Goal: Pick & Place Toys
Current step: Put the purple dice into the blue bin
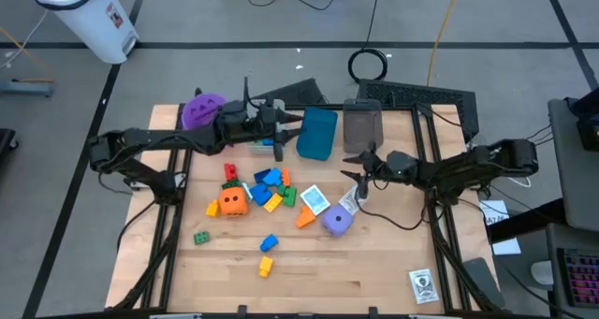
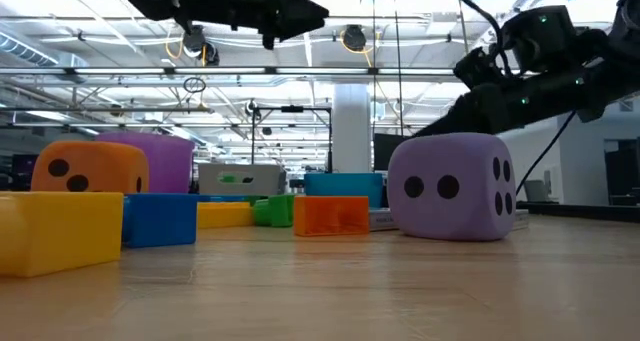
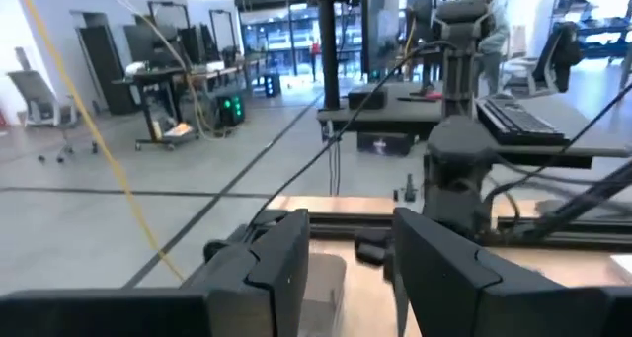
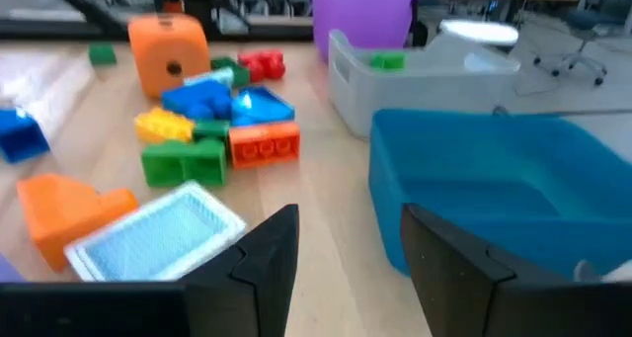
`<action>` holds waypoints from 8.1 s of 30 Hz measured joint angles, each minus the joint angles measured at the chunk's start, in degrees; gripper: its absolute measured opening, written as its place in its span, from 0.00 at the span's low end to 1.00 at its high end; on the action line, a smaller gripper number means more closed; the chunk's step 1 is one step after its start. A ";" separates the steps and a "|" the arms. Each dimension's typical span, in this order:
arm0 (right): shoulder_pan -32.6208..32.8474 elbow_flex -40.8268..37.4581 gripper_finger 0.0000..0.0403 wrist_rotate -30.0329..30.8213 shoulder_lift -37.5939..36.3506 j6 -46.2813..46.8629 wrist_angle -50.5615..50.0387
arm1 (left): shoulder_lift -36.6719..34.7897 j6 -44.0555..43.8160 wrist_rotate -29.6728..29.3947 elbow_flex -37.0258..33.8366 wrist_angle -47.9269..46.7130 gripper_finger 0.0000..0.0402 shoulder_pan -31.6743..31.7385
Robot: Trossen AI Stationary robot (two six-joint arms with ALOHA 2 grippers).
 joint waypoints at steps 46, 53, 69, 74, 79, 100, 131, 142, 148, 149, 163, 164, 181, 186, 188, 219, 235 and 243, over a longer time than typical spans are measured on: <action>1.83 28.47 0.42 -12.14 3.00 -2.42 -38.30 | -4.07 3.06 4.55 0.01 -34.00 0.64 -2.72; 6.37 38.41 0.42 -12.26 2.99 -7.70 -54.51 | -2.88 0.32 8.73 -8.51 -16.69 0.61 -8.27; 22.00 46.10 0.42 3.65 6.08 -10.95 -68.46 | -3.13 -5.01 8.67 -17.77 6.36 0.61 -11.01; 23.06 45.17 0.42 -0.25 7.50 -13.38 -70.57 | -3.13 -4.28 8.68 -17.77 9.80 0.61 -10.99; 23.58 44.44 0.42 -0.40 7.18 -12.91 -69.78 | -3.13 -4.81 8.70 -17.77 9.44 0.61 -10.99; 23.65 46.89 0.43 -7.90 7.11 -7.74 -70.10 | -3.13 -5.51 8.59 -17.77 9.30 0.61 -10.92; 21.20 50.05 0.84 -7.61 6.85 -12.22 -71.35 | -3.13 -5.18 7.13 -17.70 18.44 0.61 -10.73; 21.16 50.05 0.83 -7.78 6.65 2.05 -69.03 | -3.17 -6.99 9.70 -17.70 21.37 0.61 -13.42; 21.15 50.05 0.83 -7.82 6.65 -2.02 -68.46 | -3.45 -6.51 9.64 -17.70 21.72 0.61 -14.18; 21.11 50.05 0.83 -7.82 6.65 -3.57 -68.42 | -3.54 -6.39 9.64 -17.70 21.98 0.61 -14.20; 21.14 50.05 0.98 -7.80 6.97 -13.99 -73.74 | -5.04 -6.87 10.62 -17.70 21.11 0.61 -14.69; 21.14 50.05 0.98 -7.80 7.24 -14.61 -74.30 | -5.32 -6.80 10.62 -17.70 21.27 0.61 -14.74; 21.53 48.61 0.99 -7.76 12.75 -16.15 -79.04 | -6.23 -5.94 10.65 -17.70 18.64 0.61 -15.12; 21.53 48.30 0.98 -7.81 12.75 -11.55 -78.89 | -6.23 -6.02 10.67 -17.70 17.84 0.61 -15.13; 21.53 48.30 0.98 -7.82 12.75 -12.25 -79.02 | -6.23 -6.43 10.67 -17.70 17.83 0.61 -15.26; 38.01 48.23 0.98 17.65 14.21 -13.62 -79.95 | -6.23 -6.59 10.08 -17.70 15.59 0.61 -15.41; 37.91 48.39 0.98 19.58 22.27 -14.89 -80.90 | -6.21 -6.71 9.99 -17.73 14.10 0.61 -15.41; 37.94 48.37 0.98 22.32 22.95 -14.91 -81.20 | -6.21 -6.73 9.99 -17.73 13.53 0.61 -15.41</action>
